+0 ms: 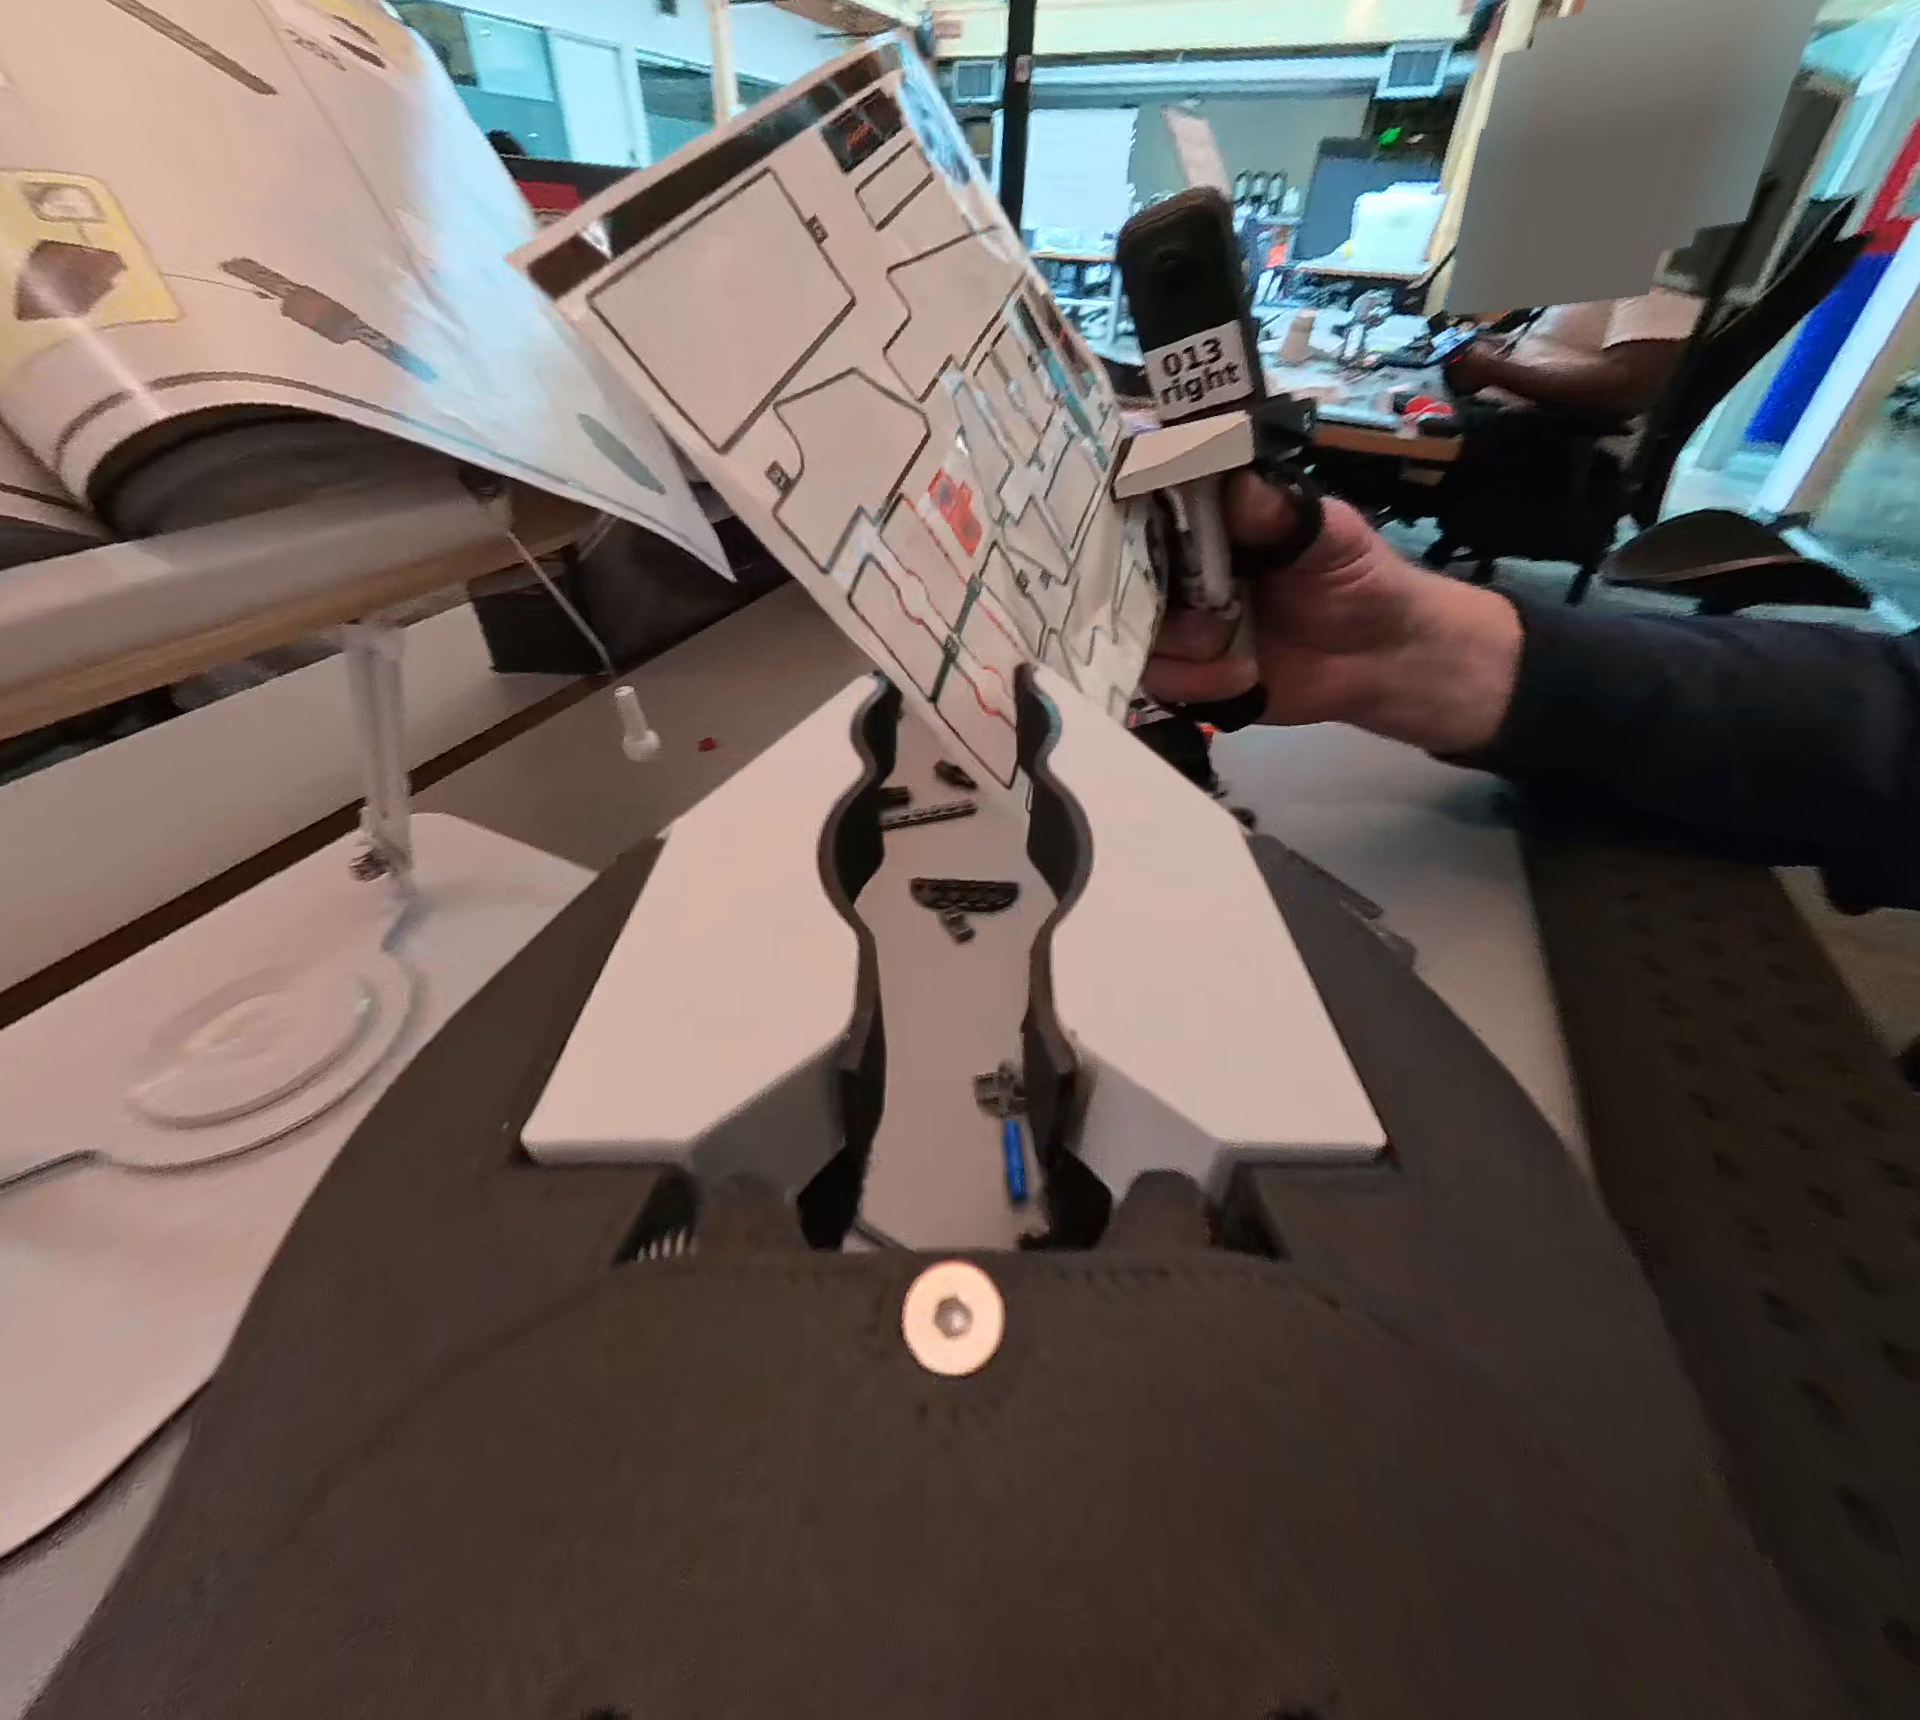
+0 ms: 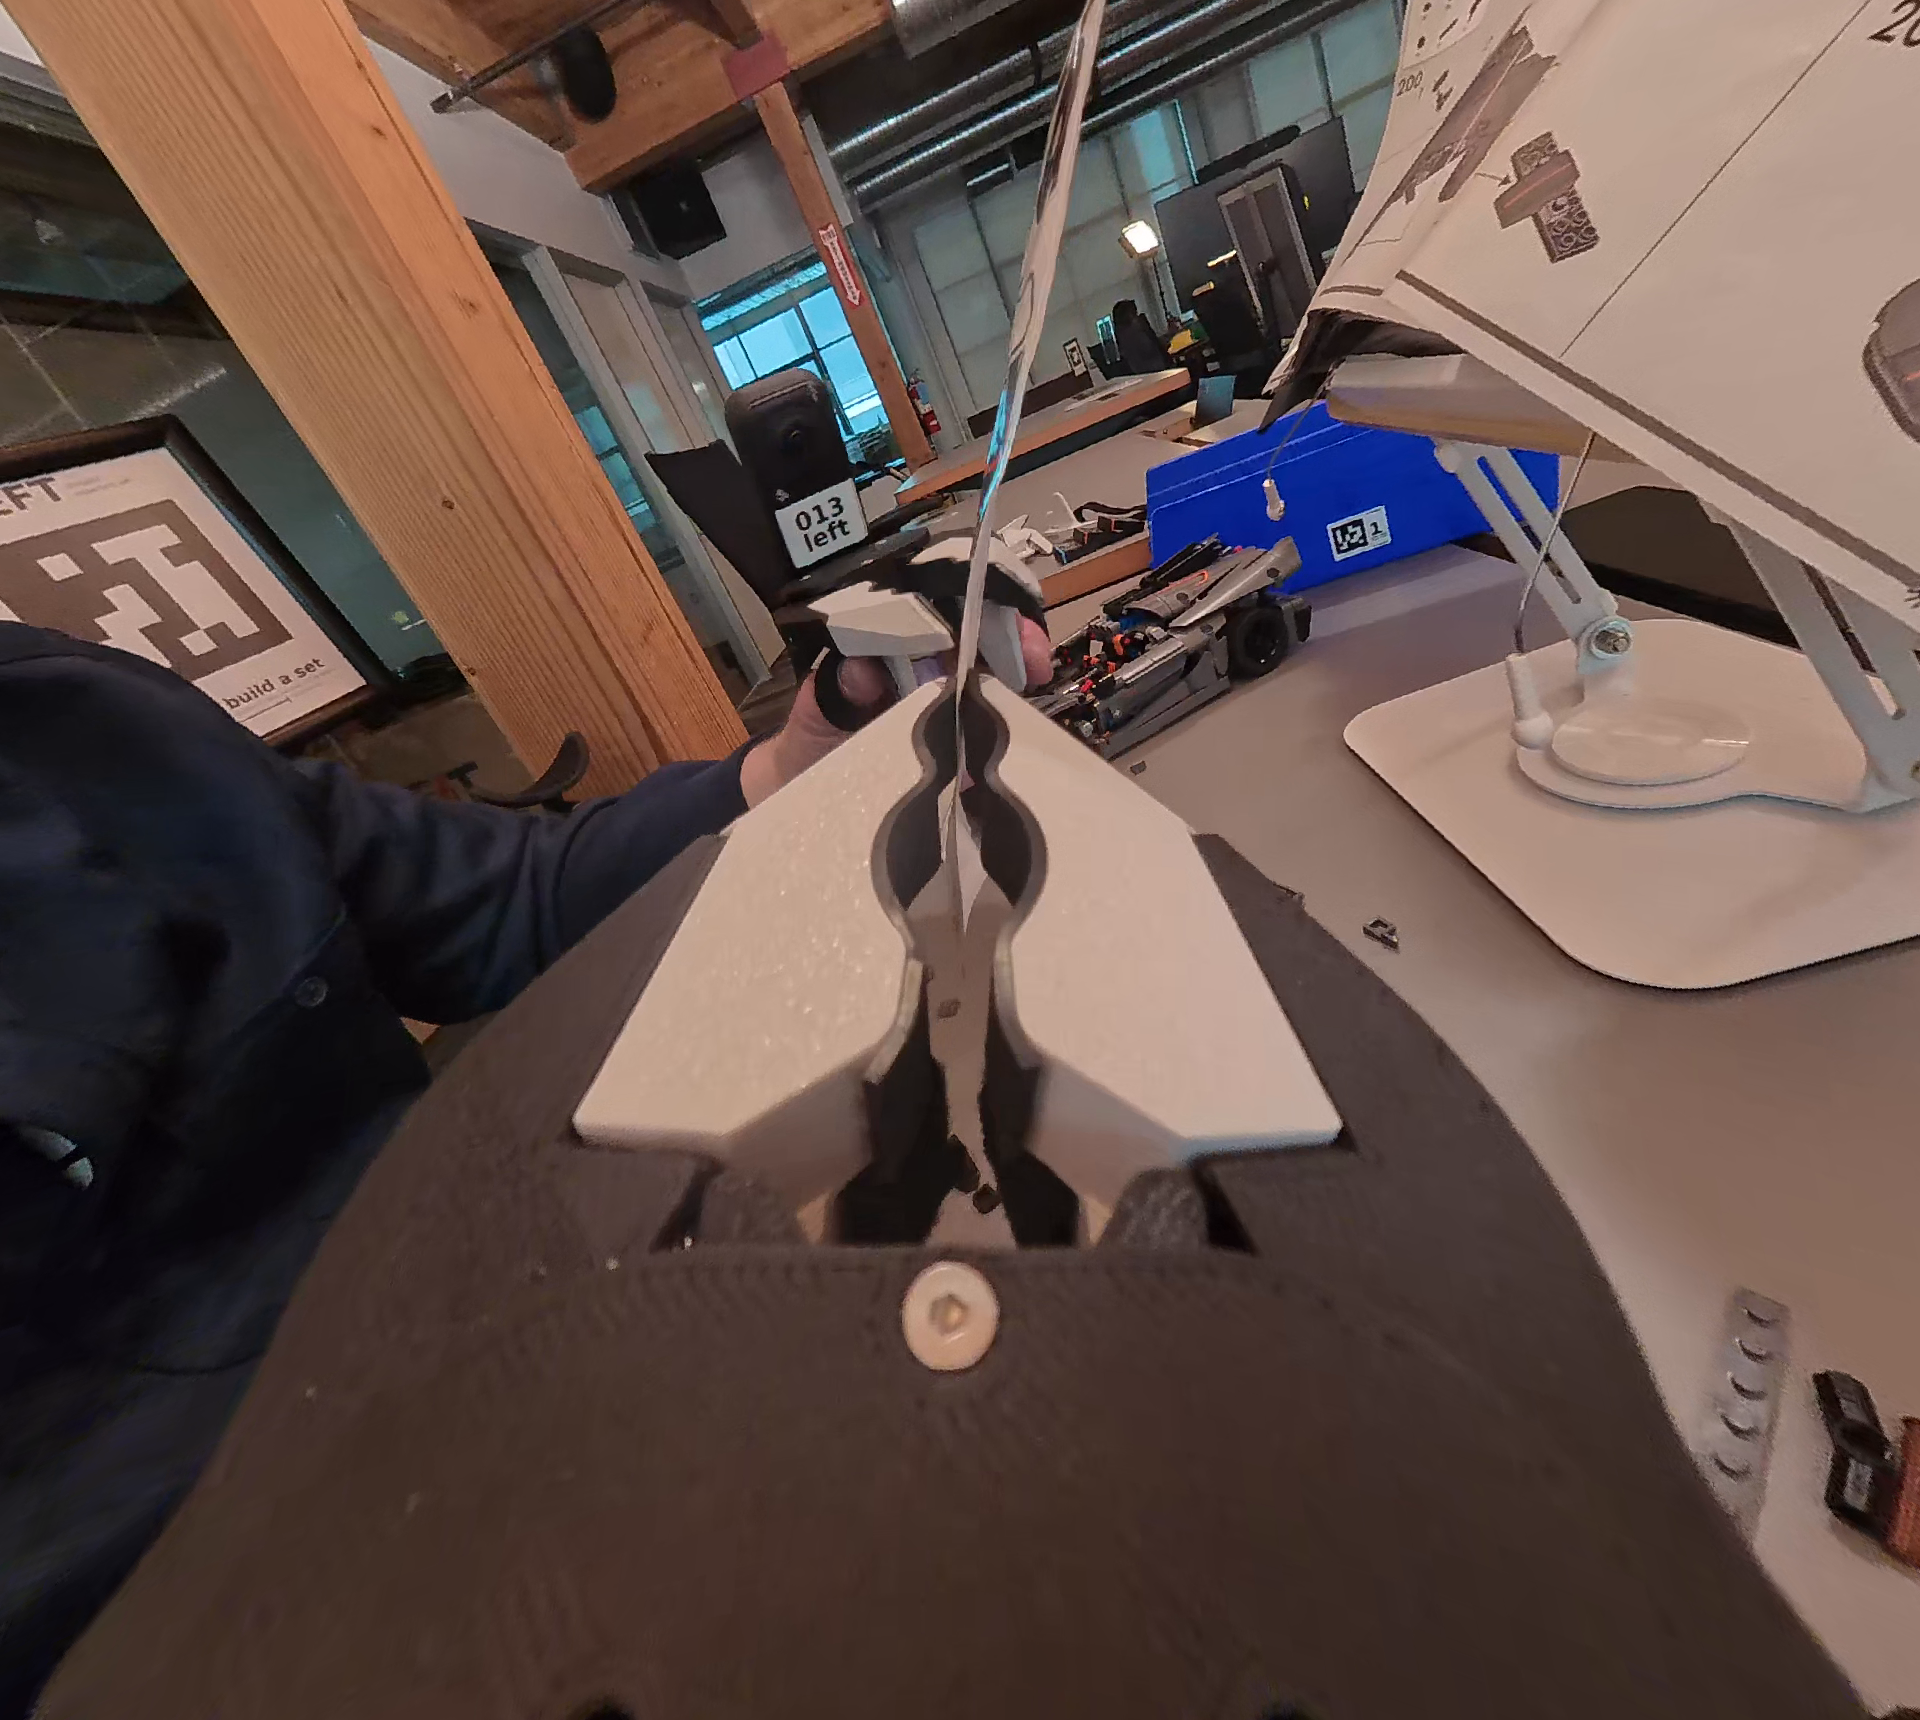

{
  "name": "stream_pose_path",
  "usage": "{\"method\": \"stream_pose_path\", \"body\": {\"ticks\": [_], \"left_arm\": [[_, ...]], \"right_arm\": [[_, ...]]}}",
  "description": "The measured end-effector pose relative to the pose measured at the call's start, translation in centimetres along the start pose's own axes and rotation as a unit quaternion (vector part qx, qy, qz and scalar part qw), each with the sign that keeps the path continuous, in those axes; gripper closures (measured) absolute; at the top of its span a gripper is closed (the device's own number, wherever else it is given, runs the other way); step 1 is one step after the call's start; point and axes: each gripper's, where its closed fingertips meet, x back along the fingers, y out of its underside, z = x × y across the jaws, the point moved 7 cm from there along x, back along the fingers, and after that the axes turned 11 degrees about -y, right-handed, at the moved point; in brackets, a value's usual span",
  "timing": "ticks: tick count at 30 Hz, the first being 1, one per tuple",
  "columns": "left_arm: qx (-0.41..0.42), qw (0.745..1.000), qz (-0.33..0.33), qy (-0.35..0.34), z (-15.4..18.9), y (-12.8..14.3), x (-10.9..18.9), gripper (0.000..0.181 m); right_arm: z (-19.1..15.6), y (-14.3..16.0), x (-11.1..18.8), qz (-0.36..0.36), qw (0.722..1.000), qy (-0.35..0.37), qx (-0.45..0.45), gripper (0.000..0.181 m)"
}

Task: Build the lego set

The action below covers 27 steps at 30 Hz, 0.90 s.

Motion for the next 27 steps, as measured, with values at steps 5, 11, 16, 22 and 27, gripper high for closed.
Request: {"method": "stream_pose_path", "body": {"ticks": [5, 11, 16, 22, 27], "left_arm": [[0.017, 1.0, 0.0, 0.025, 0.0, 0.1, 0.2, 0.181], [0.048, 0.998, 0.003, 0.046, -0.1, 0.1, 0.3, 0.181], [0.075, 0.996, 0.001, 0.053, -0.5, 0.2, 0.3, 0.181], [0.08, 0.995, 0.003, 0.052, -0.7, 0.3, 0.4, 0.181], [0.089, 0.995, 0.003, 0.054, -0.9, 0.4, 0.4, 0.181]], "right_arm": [[0.1, 0.2, -0.1, -0.008, 1.0, 0.002, 0.0, 0.181], [0.1, 0.4, -0.2, -0.013, 1.0, 0.003, 0.001, 0.181], [0.1, 0.4, -0.4, -0.017, 1.0, 0.009, 0.008, 0.181], [0.2, 0.5, -0.4, -0.018, 1.0, 0.009, 0.005, 0.181], [0.2, 0.4, -0.3, -0.018, 1.0, 0.01, 0.006, 0.181]]}}
